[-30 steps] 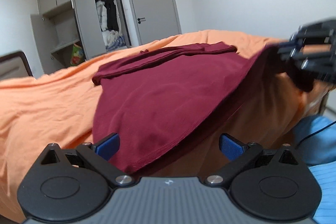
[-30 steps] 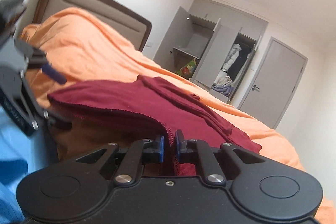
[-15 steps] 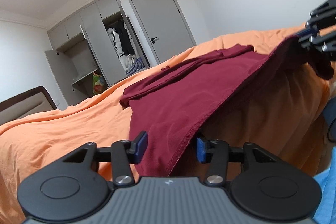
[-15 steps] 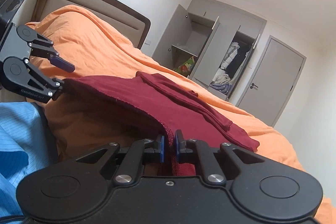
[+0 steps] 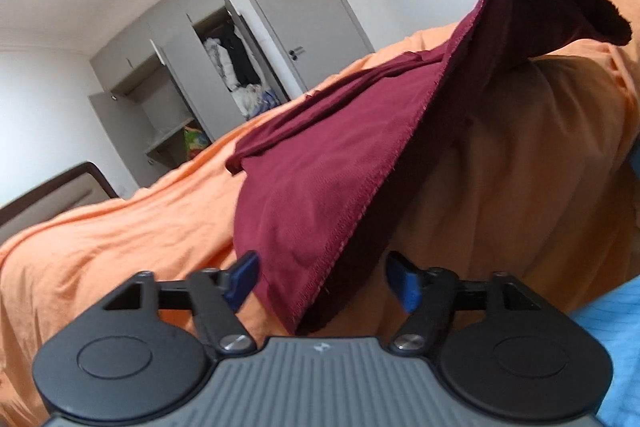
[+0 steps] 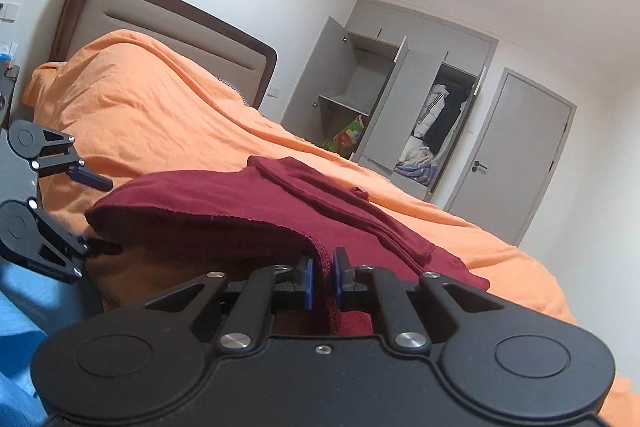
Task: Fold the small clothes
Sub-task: 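Grasp the shirt hem with the right gripper while the left gripper grasps the hem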
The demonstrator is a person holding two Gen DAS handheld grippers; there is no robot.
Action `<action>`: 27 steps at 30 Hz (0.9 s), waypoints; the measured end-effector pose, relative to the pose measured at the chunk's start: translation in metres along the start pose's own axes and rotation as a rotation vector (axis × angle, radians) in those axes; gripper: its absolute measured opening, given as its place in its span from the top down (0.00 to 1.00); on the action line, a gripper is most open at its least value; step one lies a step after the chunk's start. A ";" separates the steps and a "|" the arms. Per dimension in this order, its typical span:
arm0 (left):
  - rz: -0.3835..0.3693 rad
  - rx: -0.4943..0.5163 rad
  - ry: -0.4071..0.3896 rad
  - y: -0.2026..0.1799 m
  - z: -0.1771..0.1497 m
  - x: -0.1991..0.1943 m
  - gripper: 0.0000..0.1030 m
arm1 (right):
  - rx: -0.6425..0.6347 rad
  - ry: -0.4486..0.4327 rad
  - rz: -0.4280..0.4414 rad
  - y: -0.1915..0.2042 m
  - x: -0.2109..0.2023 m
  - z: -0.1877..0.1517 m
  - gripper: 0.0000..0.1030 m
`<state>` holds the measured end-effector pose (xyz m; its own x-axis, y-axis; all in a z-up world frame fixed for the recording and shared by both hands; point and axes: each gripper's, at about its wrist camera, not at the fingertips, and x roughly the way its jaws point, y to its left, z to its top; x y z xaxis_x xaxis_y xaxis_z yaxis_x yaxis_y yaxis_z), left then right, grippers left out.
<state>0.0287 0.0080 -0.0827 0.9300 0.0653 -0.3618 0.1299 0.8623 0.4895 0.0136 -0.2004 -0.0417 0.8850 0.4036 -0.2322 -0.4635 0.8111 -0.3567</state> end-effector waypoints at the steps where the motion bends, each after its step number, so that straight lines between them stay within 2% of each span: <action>1: 0.022 0.013 -0.011 -0.002 0.001 0.001 0.10 | 0.003 0.001 0.002 0.000 0.000 0.001 0.90; 6: 0.042 0.096 -0.041 -0.020 0.010 0.010 0.10 | 0.003 0.005 0.008 0.000 0.002 0.004 0.90; 12: 0.031 0.131 -0.109 -0.040 0.034 0.024 0.10 | 0.010 -0.001 0.003 -0.003 0.002 0.006 0.90; 14: 0.047 0.141 -0.127 -0.042 0.039 0.024 0.21 | 0.008 0.000 0.001 -0.004 0.001 0.004 0.90; 15: 0.046 0.141 -0.132 -0.040 0.040 0.024 0.32 | 0.006 0.001 0.002 -0.004 0.000 0.003 0.90; 16: 0.046 0.142 -0.134 -0.041 0.041 0.014 0.38 | 0.003 0.003 0.003 -0.004 -0.001 0.003 0.90; 21: 0.082 0.131 -0.171 -0.024 0.029 -0.005 0.45 | 0.010 0.012 0.005 -0.004 -0.004 -0.002 0.90; 24: 0.136 0.176 -0.182 -0.021 0.016 -0.012 0.60 | 0.014 0.018 0.009 -0.003 -0.005 -0.005 0.90; 27: 0.141 0.153 -0.147 -0.015 0.011 -0.008 0.73 | 0.012 0.028 0.019 0.000 -0.006 -0.008 0.90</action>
<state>0.0235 -0.0107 -0.0785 0.9812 0.0959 -0.1674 0.0354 0.7634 0.6450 0.0084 -0.2065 -0.0478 0.8742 0.4074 -0.2641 -0.4798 0.8084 -0.3411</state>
